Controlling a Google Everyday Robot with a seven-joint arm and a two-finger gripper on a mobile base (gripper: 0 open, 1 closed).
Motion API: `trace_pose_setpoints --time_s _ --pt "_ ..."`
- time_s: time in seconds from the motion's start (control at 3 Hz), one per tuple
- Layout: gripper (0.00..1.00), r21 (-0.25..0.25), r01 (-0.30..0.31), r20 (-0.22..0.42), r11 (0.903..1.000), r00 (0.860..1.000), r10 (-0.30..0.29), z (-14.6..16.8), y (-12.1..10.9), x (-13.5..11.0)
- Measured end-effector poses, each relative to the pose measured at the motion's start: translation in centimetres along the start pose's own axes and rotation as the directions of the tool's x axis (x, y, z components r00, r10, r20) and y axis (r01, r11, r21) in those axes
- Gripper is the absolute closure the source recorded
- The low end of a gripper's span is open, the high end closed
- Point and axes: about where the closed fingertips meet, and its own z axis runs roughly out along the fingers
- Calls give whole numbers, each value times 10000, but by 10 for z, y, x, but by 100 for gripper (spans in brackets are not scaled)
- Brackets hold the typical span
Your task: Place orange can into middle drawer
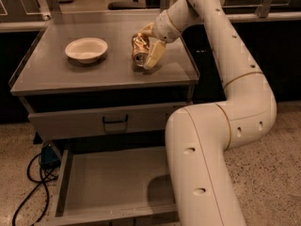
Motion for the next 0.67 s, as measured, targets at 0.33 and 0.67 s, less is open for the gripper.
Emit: trace_pose_setpoints --time_s 0.33,0.67 --pt "100 696 315 -583 9971 9979 -274 -41 -10 -27" --pt "100 1314 685 -776 9890 9953 -586 -92 -5 -64"
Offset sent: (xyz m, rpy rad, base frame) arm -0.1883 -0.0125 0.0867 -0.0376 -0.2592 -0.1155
